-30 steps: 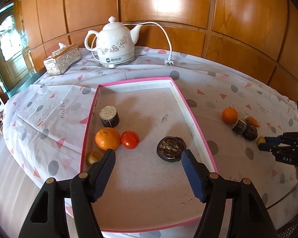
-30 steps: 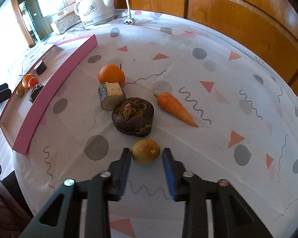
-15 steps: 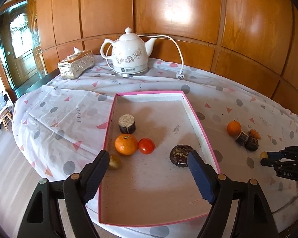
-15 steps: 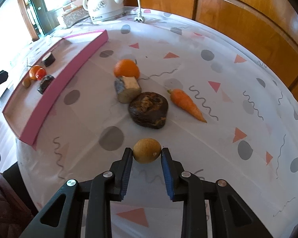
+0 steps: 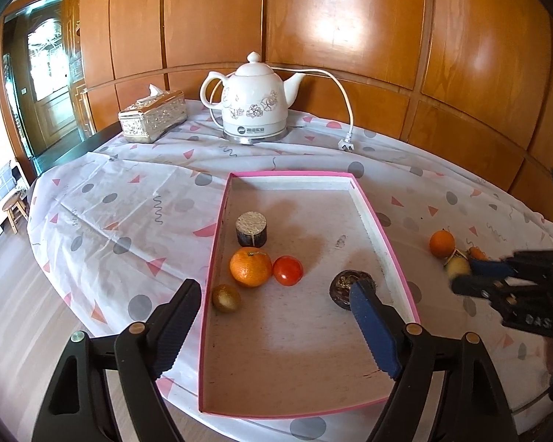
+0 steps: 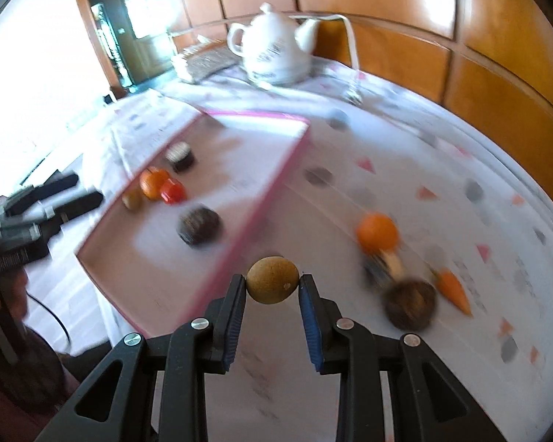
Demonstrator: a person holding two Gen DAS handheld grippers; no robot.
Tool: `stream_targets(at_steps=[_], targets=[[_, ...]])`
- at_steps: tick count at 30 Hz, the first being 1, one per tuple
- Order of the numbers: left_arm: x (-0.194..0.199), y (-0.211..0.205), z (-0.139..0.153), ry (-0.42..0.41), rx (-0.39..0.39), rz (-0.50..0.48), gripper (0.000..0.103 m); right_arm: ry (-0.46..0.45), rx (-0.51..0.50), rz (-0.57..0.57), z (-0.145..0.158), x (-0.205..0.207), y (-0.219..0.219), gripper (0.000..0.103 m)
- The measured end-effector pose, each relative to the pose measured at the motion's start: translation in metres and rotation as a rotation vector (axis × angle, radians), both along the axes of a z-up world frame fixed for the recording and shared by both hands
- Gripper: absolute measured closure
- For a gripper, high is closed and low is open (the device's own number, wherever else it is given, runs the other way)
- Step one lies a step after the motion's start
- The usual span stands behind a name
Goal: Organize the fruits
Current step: 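Carry the brown round fruit into the pink tray and open the right gripper, then reach the left gripper to the second mandarin and grasp it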
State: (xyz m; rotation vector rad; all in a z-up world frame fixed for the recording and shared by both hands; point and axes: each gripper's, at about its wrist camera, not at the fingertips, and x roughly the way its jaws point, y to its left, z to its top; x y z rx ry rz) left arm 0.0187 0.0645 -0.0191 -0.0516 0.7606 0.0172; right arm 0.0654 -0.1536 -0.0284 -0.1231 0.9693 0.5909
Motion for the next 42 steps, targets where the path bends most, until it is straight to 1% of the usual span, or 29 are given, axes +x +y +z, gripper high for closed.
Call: stream_targets(at_steps=[6, 10, 13, 17, 24, 34, 37, 42], targets=[[-0.002, 0.007, 0.001, -0.009, -0.005, 0.008, 0.019, -0.013, 0.036, 0.028, 0.011, 0.023, 0.052, 0.074], [-0.004, 0.010, 0.001, -0.011, -0.008, 0.014, 0.019, -0.002, 0.027, 0.033, 0.008, 0.038, 0.081, 0.073], [-0.004, 0.012, 0.001, -0.013, -0.008, 0.016, 0.019, 0.002, 0.014, 0.031, 0.005, 0.044, 0.094, 0.073], [-0.003, 0.014, 0.001, -0.013, -0.013, 0.021, 0.019, 0.000, 0.012, 0.032, 0.005, 0.044, 0.097, 0.071], [-0.002, 0.008, 0.002, -0.013, -0.004, 0.010, 0.019, -0.027, -0.025, 0.006, 0.006, 0.031, 0.069, 0.071], [-0.002, -0.007, 0.004, -0.006, 0.011, -0.027, 0.019, -0.044, -0.063, -0.091, 0.005, 0.015, 0.004, 0.070], [-0.003, -0.011, 0.005, -0.007, 0.008, -0.036, 0.014, -0.048, -0.070, -0.124, 0.006, 0.011, -0.017, 0.070], [-0.003, -0.019, 0.006, -0.008, 0.018, -0.052, 0.013, -0.039, -0.089, -0.191, 0.003, 0.006, -0.057, 0.069]])
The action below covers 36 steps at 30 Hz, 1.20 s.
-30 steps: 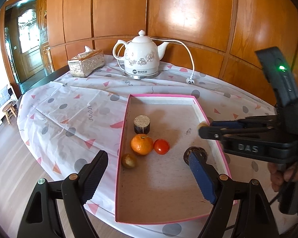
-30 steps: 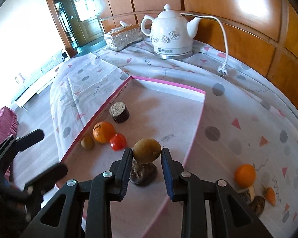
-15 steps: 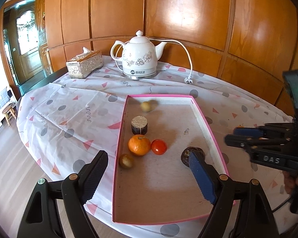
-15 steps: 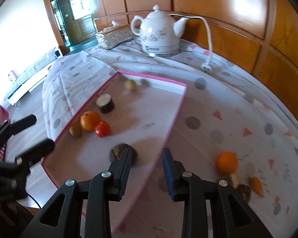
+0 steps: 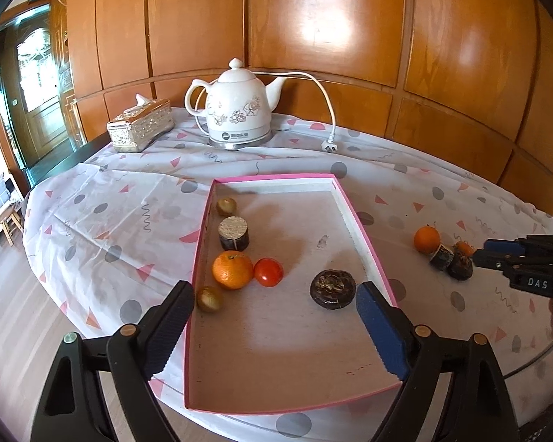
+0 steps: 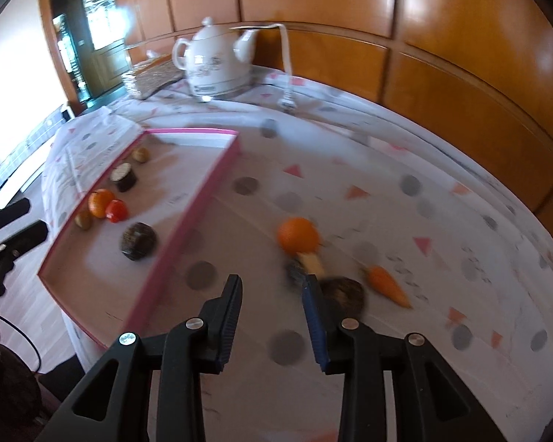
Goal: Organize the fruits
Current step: 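Reach the left gripper to the second mandarin and grasp it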
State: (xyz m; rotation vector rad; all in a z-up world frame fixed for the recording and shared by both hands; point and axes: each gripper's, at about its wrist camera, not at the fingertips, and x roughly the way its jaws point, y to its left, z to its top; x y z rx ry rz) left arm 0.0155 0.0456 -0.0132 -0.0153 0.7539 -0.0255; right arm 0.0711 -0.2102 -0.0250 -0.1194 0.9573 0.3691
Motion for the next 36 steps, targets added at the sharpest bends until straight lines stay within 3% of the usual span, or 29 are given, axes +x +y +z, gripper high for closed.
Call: stream_targets(at_steps=[20, 30, 36], targets=[[0.007, -0.030, -0.005, 0.055, -0.003, -0.104, 0.014, 0.030, -0.088, -0.201, -0.017, -0.004, -0.107, 0.069], [0.024, -0.062, -0.006, 0.098, -0.008, -0.201, 0.026, 0.081, -0.086, -0.308, -0.033, 0.002, -0.142, 0.069], [0.042, -0.088, -0.005, 0.114, -0.004, -0.254, 0.027, 0.115, -0.104, -0.364, -0.037, 0.003, -0.154, 0.069]])
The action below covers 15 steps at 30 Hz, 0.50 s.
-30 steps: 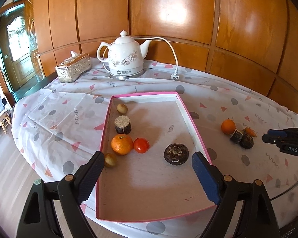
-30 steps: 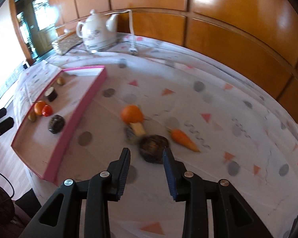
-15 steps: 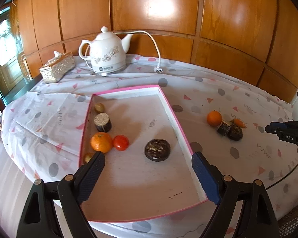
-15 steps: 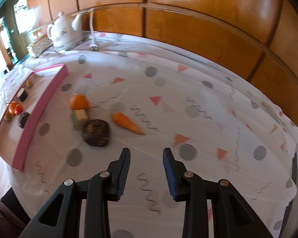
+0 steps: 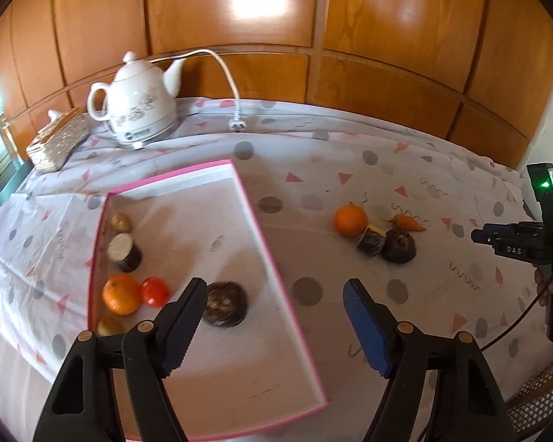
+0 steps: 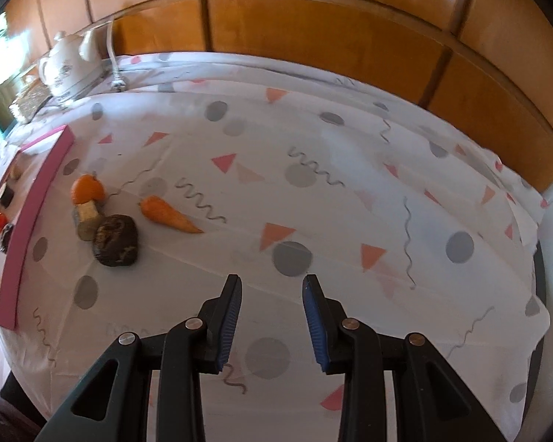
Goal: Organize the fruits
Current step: 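Reach the left gripper to the second mandarin and grasp it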
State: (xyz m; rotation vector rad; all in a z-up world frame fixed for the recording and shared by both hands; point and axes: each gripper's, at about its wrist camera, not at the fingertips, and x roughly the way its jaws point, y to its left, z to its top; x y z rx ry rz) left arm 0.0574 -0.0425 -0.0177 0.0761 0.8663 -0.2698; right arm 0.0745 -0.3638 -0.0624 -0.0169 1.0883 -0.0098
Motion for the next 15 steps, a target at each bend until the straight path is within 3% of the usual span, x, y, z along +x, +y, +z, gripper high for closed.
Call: stream_targets(at_steps=[9, 15], targets=[[0.033, -0.037, -0.008, 0.057, 0.007, -0.068, 0.037, 0.010, -0.017, -0.106, 0.000, 0.002, -0.023, 0.069], [0.064, -0.059, -0.021, 0.138, -0.043, -0.099, 0.046, -0.008, -0.025, -0.115, 0.007, 0.002, -0.025, 0.069]])
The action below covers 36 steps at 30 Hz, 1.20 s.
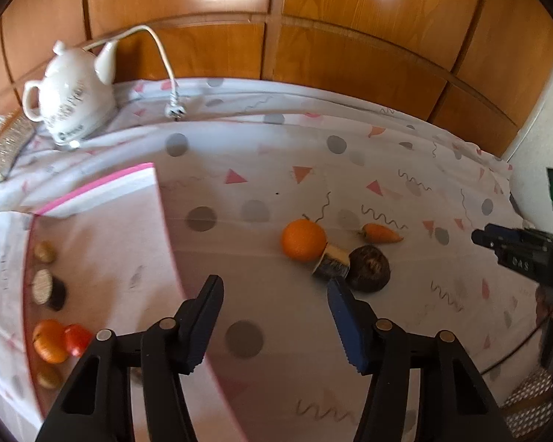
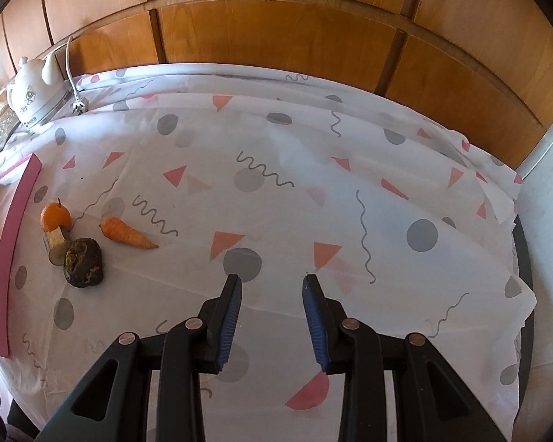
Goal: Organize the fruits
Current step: 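Reach the left gripper to the second mandarin and grasp it, then carry the mandarin into the pink tray and open the left gripper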
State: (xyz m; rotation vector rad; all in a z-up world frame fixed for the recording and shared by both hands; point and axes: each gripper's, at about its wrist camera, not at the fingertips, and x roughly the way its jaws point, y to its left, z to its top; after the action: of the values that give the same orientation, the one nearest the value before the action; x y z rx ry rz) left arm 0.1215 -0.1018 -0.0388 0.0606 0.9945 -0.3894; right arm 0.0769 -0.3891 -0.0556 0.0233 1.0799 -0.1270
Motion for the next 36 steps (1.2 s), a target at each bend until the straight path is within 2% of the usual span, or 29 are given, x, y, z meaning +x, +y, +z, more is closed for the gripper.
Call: stream_targets(at_steps=[10, 18, 22, 28, 36], targets=[[0.045, -0.023, -0.019, 0.093, -0.045, 0.006, 0.048, 0.032, -0.011, -0.076, -0.003, 0.002, -0.016, 0.069], [0.072, -0.034, -0.042, 0.197, -0.098, 0.020, 0.062, 0.034, 0.010, -0.082, -0.003, 0.003, -0.019, 0.069], [0.080, -0.033, -0.051, 0.240, -0.157, 0.030, 0.062, 0.032, 0.016, -0.077, -0.004, 0.004, -0.018, 0.069], [0.076, -0.030, -0.048, 0.223, -0.169, 0.035, 0.063, 0.041, 0.015, -0.064, -0.007, 0.006, -0.015, 0.069], [0.059, -0.014, -0.022, 0.133, -0.149, 0.032, 0.063, 0.056, 0.023, -0.023, -0.012, 0.007, -0.006, 0.069]])
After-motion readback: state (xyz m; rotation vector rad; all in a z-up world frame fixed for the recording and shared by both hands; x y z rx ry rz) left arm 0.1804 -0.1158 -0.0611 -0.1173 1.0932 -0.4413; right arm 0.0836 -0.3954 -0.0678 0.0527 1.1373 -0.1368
